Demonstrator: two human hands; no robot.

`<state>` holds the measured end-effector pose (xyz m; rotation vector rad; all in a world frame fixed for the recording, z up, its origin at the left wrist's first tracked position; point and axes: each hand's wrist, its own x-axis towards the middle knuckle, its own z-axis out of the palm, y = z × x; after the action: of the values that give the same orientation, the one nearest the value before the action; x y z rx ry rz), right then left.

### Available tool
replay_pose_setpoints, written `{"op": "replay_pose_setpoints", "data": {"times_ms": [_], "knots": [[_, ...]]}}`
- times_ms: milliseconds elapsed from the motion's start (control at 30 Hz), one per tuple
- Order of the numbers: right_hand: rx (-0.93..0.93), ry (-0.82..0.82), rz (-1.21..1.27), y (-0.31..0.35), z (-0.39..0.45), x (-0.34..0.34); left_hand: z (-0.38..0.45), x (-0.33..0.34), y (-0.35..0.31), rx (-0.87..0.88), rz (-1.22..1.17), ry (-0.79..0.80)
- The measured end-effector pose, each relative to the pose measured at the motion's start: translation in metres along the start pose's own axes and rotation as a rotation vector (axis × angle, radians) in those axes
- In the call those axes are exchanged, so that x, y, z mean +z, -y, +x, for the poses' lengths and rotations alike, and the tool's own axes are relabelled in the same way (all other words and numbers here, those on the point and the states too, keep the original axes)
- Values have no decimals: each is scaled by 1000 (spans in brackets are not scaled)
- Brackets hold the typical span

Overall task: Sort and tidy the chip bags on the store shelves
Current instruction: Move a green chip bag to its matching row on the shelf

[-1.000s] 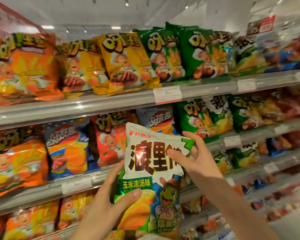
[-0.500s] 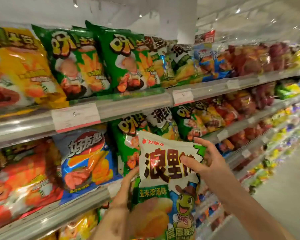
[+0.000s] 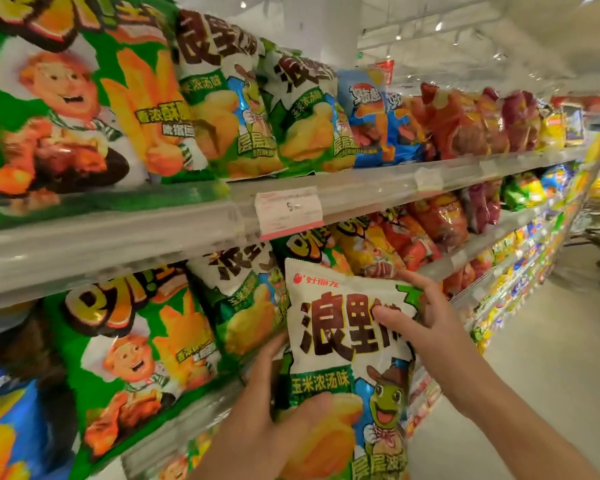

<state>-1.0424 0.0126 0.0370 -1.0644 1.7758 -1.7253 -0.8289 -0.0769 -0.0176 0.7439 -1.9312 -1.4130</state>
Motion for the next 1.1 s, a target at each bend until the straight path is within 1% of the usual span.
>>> {"op": "replay_pose_setpoints", "data": {"times_ms": [267, 367, 700, 900, 1033, 1100], "knots": [[18, 27, 39, -20, 64, -42, 59, 48, -8, -27, -10, -12], [11, 54, 45, -30, 91, -63, 79, 70, -13, -31, 44, -63], [53, 203, 193, -60, 199, -159, 158, 179, -25, -112, -27, -133], [82, 261, 218, -76, 244, -203, 189, 230, -36, -99, -26, -186], [79, 227, 235, -80, 272, -226, 211, 244, -43, -82, 60, -237], [68, 209, 222, -84, 285, -236, 223, 244, -39, -50, 193, -314]]}}
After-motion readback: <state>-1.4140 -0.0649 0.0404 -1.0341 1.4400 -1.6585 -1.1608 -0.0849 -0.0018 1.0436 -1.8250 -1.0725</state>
